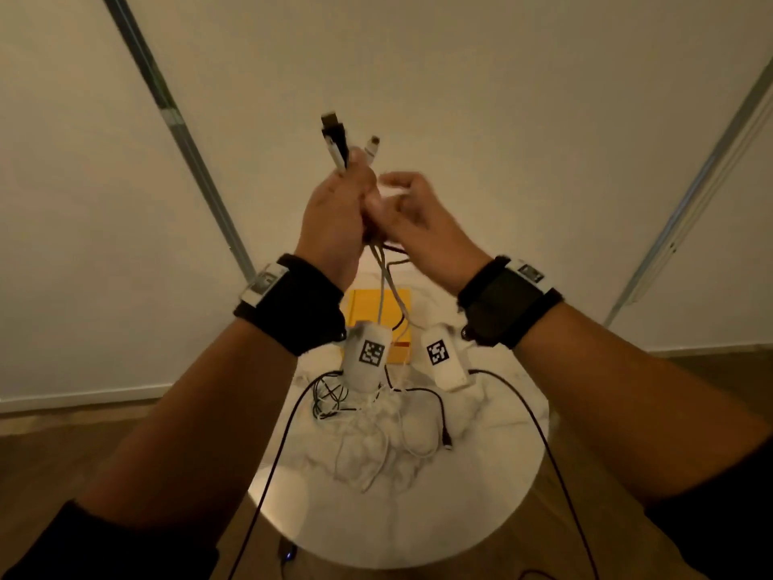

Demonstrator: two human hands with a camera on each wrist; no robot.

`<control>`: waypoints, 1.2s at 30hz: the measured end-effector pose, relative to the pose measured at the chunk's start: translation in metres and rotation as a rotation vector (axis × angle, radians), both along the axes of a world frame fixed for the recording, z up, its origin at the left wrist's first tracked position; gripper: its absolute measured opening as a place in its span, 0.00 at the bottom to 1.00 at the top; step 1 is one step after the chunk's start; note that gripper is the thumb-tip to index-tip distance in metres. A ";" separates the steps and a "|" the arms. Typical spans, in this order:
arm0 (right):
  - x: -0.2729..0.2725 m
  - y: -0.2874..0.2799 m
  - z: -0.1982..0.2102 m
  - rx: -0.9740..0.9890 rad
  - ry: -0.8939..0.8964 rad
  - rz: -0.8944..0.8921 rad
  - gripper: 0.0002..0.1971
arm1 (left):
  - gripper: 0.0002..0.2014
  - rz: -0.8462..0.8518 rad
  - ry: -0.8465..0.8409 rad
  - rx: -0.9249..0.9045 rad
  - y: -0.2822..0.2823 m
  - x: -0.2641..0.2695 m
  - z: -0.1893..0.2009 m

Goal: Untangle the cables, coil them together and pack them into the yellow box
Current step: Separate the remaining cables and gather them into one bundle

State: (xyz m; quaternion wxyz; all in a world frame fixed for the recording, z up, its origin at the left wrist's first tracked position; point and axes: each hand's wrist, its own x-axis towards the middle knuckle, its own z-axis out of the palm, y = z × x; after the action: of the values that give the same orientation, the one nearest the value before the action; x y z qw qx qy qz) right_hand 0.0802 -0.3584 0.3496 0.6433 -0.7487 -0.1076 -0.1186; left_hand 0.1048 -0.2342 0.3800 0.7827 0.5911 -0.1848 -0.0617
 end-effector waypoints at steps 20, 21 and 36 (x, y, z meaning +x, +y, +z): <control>0.013 -0.006 -0.069 -0.599 -0.018 -0.115 0.14 | 0.36 0.092 -0.739 1.351 0.060 0.020 -0.019; 0.012 -0.002 -0.060 -0.601 -0.033 -0.106 0.14 | 0.36 0.002 -0.706 1.406 0.057 0.017 -0.028; 0.005 -0.010 -0.164 -0.344 0.179 -0.161 0.24 | 0.17 0.098 0.011 -0.150 0.078 0.013 0.013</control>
State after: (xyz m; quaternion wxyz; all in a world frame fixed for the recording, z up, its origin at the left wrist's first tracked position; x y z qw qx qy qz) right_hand 0.0856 -0.3686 0.1852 0.5015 -0.8612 -0.0084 -0.0828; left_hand 0.1174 -0.1558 0.3925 0.8278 0.5389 -0.1553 -0.0129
